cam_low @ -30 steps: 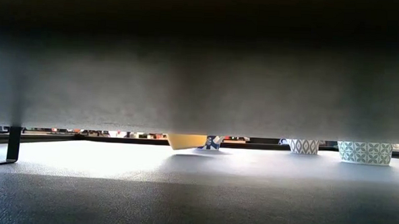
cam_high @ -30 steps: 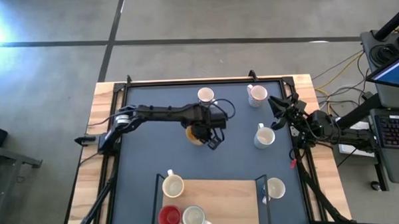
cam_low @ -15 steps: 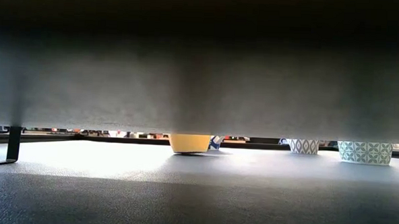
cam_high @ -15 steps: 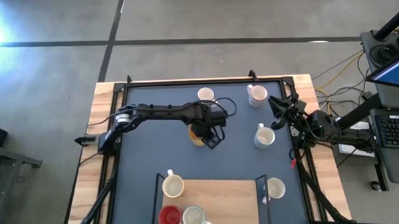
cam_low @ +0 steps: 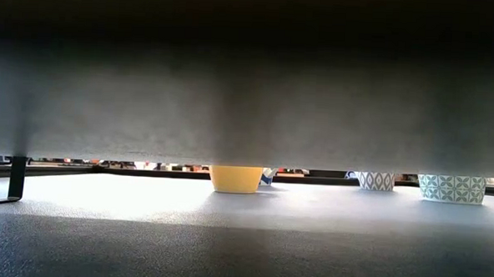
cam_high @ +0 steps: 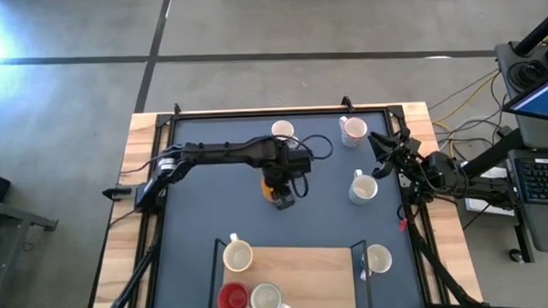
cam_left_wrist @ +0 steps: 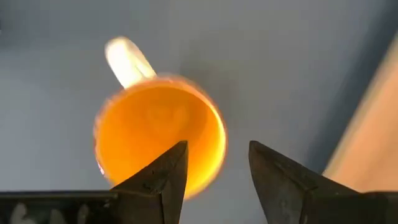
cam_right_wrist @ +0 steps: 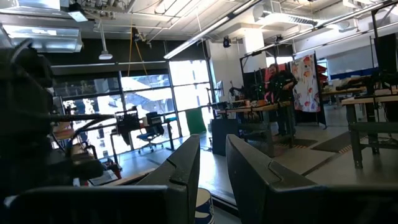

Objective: Place coffee mugs
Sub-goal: Put the yellow mug on the shelf

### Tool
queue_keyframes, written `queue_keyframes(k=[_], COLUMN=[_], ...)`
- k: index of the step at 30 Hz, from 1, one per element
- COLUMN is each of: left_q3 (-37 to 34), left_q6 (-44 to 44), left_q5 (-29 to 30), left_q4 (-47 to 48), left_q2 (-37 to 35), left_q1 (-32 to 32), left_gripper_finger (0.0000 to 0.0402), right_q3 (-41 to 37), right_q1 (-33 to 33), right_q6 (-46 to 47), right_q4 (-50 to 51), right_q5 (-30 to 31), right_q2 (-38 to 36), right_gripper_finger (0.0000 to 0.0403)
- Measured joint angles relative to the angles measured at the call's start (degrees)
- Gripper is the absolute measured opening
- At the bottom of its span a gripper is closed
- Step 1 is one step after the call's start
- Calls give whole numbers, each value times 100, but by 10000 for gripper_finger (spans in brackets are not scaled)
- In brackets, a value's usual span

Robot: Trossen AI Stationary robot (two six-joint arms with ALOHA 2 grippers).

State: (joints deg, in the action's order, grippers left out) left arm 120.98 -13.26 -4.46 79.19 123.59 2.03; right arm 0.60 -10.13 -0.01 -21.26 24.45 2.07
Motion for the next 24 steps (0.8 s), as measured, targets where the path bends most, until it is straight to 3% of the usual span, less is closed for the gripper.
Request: queue_keyframes(k=[5,19,24], left_q3=[-70,-986,-1121], left_q6=[569,284,-140], left_q5=[26,241,241], left_q4=[230,-530,-789], left_q2=[0,2,7], left_q1=[-75,-118,-123], left_gripper_finger=[152,151,107], right_q3=[0,-1,-2], right_q1=[-2,-2,-2], right_q6=[-1,0,0], right_q4=[-2,0,-2], right_q5=[0,0,0], right_q2=[1,1,1], right_gripper_finger=[68,68,68])
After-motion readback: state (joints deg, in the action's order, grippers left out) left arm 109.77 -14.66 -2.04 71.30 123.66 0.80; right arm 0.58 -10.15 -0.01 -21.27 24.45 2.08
